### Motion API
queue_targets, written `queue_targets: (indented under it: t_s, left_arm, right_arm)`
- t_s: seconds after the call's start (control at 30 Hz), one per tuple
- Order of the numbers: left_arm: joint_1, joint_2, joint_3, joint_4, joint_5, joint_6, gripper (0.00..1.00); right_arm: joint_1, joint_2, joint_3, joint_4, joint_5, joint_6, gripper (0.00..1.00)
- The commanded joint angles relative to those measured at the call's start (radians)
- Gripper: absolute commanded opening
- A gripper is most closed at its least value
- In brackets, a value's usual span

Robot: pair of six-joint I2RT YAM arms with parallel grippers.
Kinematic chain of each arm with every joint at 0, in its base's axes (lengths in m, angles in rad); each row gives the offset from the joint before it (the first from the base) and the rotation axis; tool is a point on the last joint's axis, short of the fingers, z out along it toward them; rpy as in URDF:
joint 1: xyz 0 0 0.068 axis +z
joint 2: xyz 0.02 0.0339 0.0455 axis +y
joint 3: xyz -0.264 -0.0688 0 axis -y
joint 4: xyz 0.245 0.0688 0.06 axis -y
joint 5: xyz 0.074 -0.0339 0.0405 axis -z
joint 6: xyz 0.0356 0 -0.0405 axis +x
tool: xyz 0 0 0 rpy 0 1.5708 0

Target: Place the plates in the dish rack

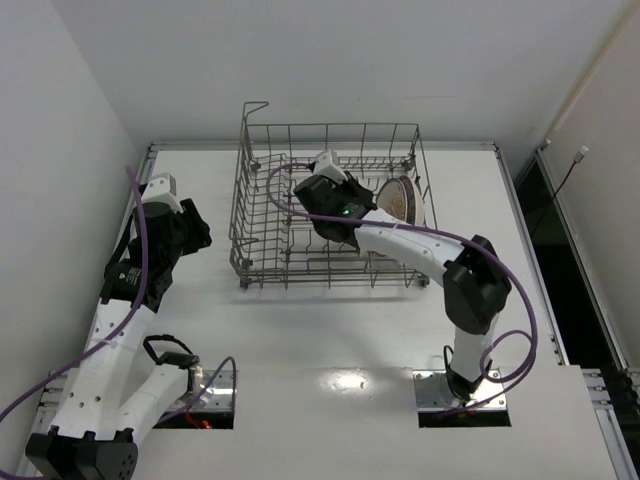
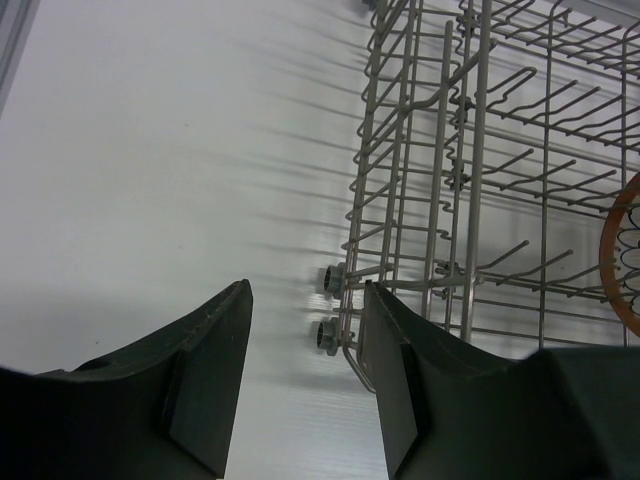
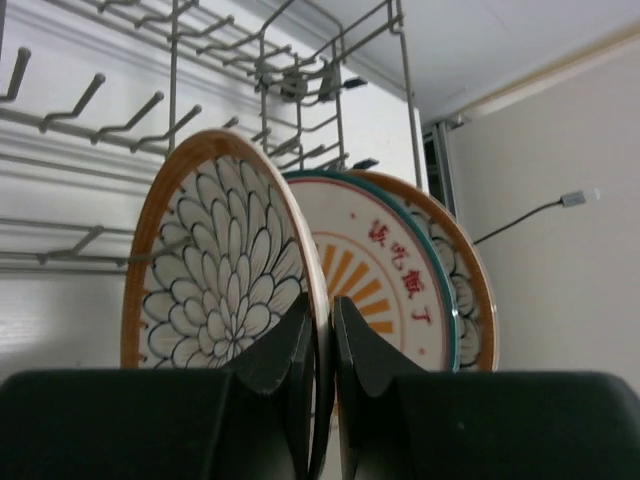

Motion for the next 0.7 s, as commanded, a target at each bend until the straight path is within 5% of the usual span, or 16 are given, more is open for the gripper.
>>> queue_targets:
  t_s: [0.0,0.2,0.33,0.5,0.57,0.67]
  left_arm:
    - [-0.007,-0.013,0.000,0.039,0.009,0.006,0.46]
    - [-0.007,-0.013,0.000,0.039,0.009,0.006,0.46]
    - [-0.007,-0.013,0.000,0.039,0.009,0.006,0.46]
    - [-0.007,-0.022,0.000,0.039,0.009,0.006,0.46]
    - [-0.007,-0.022,0.000,0.039,0.009,0.006,0.46]
    - [-0.007,-0.022,0.000,0.039,0.009,0.006,0.46]
  right_arm:
    - [0.025,0.018,0.036,0.020,0.039,0.075,0.06]
    - [0.045,0.039,0.054,-0.012,0.039,0.113,0.22]
    - [0.045,0.039,0.085,-0.038,0.048,0.123,0.42]
    - [0.045,0.018,0.154,-0.110,0.070,0.158,0.77]
    - [0.045,0.007,0.206,-0.169,0.070,0.168,1.00]
    - [0.045,-0.044,0.273,-0.227,0.055,0.178,1.00]
